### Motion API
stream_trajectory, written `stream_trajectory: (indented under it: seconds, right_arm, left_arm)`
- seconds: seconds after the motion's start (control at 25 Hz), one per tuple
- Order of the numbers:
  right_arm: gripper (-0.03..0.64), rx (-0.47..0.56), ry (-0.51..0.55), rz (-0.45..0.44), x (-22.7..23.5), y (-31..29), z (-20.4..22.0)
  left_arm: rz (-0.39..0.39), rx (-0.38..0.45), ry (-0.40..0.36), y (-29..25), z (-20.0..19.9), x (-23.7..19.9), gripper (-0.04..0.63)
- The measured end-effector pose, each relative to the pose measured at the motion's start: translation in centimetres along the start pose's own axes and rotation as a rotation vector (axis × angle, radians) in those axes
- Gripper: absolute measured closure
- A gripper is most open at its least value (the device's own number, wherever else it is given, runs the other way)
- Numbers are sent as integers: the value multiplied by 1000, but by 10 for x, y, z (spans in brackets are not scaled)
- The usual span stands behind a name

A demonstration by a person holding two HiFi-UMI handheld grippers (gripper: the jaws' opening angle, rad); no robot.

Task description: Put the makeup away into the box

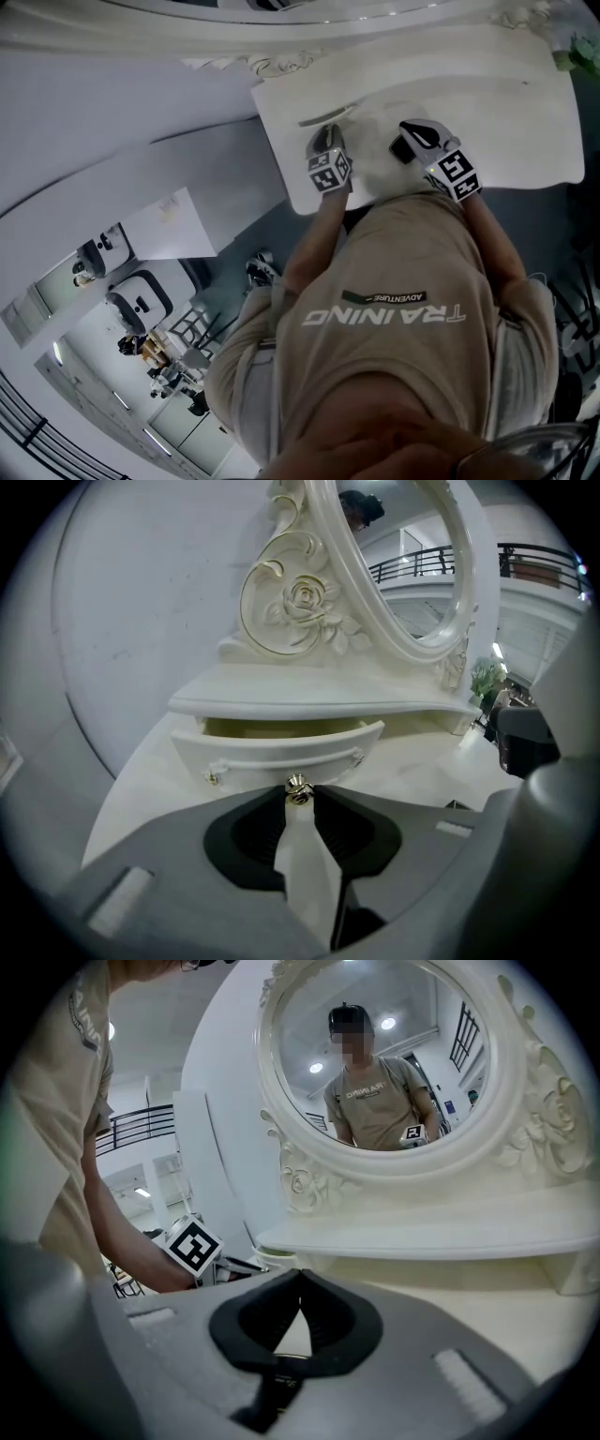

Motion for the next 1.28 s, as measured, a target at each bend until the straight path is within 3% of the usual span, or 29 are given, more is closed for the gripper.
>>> stream_trajectory:
  seconds: [1.0,1.28]
  right_arm:
    - [614,-25,22,-58,-27,18,8]
    - [614,-60,14,-26,-24,13,21]
  left_arm:
    - [-6,-7,22,28,29,-1,495]
    - [5,15,11,30,30,1,494]
Point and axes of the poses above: the fingertips, and each gripper's own axes: y backward along the fingers, x to its right, z out of its underside, the point moved 1 cm from there along y, backward along the fingers, and after that the axes turned 15 degrees about y, right-handed, at the moved point
